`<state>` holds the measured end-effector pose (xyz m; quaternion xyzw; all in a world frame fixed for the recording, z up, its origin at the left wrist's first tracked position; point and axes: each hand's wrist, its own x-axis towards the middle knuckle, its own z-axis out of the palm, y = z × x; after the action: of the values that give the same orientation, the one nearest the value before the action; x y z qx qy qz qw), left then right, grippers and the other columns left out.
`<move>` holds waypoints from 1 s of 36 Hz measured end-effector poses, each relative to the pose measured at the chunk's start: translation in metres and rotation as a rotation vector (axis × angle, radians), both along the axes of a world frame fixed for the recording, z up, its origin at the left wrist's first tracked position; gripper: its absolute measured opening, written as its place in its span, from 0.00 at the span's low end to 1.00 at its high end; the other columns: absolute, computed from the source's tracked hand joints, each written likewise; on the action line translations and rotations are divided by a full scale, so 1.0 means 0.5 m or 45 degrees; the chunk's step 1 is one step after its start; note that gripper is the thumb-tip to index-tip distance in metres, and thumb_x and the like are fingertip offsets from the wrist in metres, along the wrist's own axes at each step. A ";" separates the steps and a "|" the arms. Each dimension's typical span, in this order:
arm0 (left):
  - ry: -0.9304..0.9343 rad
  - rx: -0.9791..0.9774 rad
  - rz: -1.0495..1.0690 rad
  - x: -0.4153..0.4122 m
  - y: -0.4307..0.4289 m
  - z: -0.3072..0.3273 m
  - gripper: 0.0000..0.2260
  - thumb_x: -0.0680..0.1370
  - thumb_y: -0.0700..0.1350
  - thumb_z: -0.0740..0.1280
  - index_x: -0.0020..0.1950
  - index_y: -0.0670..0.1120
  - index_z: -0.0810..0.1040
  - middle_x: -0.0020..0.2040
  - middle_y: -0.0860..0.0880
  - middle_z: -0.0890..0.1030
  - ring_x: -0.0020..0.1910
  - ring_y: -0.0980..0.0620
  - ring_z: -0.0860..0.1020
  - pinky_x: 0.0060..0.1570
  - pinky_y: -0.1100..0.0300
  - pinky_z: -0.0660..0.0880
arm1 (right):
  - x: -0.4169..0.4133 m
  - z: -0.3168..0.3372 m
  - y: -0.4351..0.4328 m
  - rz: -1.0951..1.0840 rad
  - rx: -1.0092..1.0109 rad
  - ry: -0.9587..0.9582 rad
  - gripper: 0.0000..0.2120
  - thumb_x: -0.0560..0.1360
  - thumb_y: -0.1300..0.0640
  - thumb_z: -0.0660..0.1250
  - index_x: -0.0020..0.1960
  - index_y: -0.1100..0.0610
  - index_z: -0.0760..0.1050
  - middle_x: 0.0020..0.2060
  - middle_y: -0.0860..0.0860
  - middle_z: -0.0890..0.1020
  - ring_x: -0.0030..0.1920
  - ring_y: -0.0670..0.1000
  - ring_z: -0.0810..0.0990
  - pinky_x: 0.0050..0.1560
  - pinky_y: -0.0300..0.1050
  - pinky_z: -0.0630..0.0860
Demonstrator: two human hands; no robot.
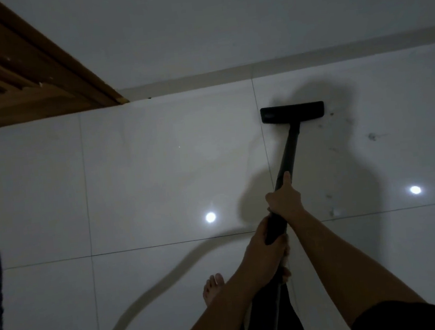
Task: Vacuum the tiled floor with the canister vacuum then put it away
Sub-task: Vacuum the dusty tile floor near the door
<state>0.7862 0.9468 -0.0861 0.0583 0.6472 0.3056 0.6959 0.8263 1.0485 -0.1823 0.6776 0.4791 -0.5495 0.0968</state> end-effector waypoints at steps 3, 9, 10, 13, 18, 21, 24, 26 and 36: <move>0.046 -0.008 -0.039 0.016 0.030 -0.008 0.18 0.80 0.46 0.59 0.70 0.53 0.64 0.39 0.46 0.75 0.19 0.57 0.72 0.19 0.66 0.71 | 0.011 -0.002 0.035 0.000 0.020 -0.007 0.40 0.75 0.65 0.60 0.78 0.51 0.40 0.58 0.65 0.75 0.43 0.58 0.79 0.46 0.49 0.78; 0.068 0.007 0.009 0.034 0.088 -0.005 0.20 0.80 0.44 0.59 0.72 0.52 0.62 0.40 0.44 0.74 0.19 0.57 0.72 0.19 0.66 0.70 | 0.015 0.005 0.098 0.052 0.024 -0.011 0.40 0.75 0.65 0.60 0.78 0.52 0.40 0.58 0.65 0.74 0.42 0.58 0.78 0.47 0.51 0.79; 0.073 0.003 0.027 0.036 0.095 -0.004 0.20 0.80 0.44 0.59 0.72 0.52 0.62 0.40 0.45 0.74 0.20 0.57 0.72 0.19 0.65 0.71 | 0.013 0.007 0.104 0.065 0.018 -0.013 0.40 0.75 0.65 0.60 0.78 0.52 0.39 0.58 0.65 0.74 0.42 0.58 0.78 0.47 0.51 0.79; 0.082 -0.010 0.064 0.037 0.105 0.003 0.19 0.80 0.43 0.59 0.71 0.51 0.64 0.40 0.45 0.75 0.23 0.55 0.73 0.20 0.65 0.72 | 0.004 0.008 0.110 0.102 0.002 -0.026 0.40 0.75 0.65 0.60 0.78 0.52 0.40 0.60 0.66 0.73 0.48 0.61 0.80 0.52 0.53 0.79; 0.044 -0.029 0.129 0.026 0.101 0.015 0.17 0.80 0.42 0.59 0.69 0.50 0.66 0.34 0.46 0.73 0.17 0.58 0.71 0.18 0.67 0.69 | -0.014 0.003 0.099 0.151 -0.003 -0.013 0.41 0.74 0.65 0.60 0.78 0.53 0.40 0.60 0.66 0.73 0.50 0.62 0.81 0.51 0.53 0.80; 0.019 -0.037 0.157 0.018 0.098 0.016 0.17 0.80 0.42 0.59 0.69 0.49 0.65 0.31 0.46 0.73 0.18 0.57 0.71 0.19 0.67 0.69 | -0.024 0.002 0.096 0.156 -0.010 -0.008 0.40 0.74 0.65 0.60 0.78 0.53 0.40 0.60 0.66 0.73 0.51 0.62 0.80 0.51 0.52 0.79; 0.019 -0.033 0.167 0.013 0.103 0.014 0.16 0.81 0.42 0.59 0.69 0.48 0.65 0.31 0.46 0.73 0.18 0.57 0.71 0.19 0.66 0.69 | -0.029 0.001 0.101 0.163 0.003 -0.006 0.40 0.74 0.65 0.60 0.78 0.54 0.41 0.60 0.66 0.74 0.51 0.62 0.80 0.49 0.49 0.78; 0.023 -0.036 0.161 0.015 0.112 0.009 0.16 0.80 0.42 0.59 0.69 0.49 0.66 0.33 0.46 0.73 0.19 0.57 0.71 0.20 0.66 0.69 | -0.026 0.000 0.111 0.167 0.015 -0.016 0.40 0.75 0.64 0.60 0.78 0.54 0.41 0.60 0.66 0.74 0.51 0.62 0.80 0.49 0.50 0.78; 0.049 -0.007 0.075 0.061 0.196 -0.020 0.20 0.80 0.45 0.61 0.71 0.52 0.64 0.41 0.46 0.74 0.30 0.52 0.74 0.23 0.64 0.72 | 0.033 0.000 0.208 0.103 0.057 -0.071 0.40 0.75 0.64 0.59 0.78 0.52 0.39 0.61 0.66 0.73 0.51 0.62 0.80 0.51 0.52 0.79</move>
<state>0.8166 1.0448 -0.0962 0.0432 0.6628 0.3232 0.6741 0.8428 1.1527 -0.1824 0.6747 0.5155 -0.5152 0.1169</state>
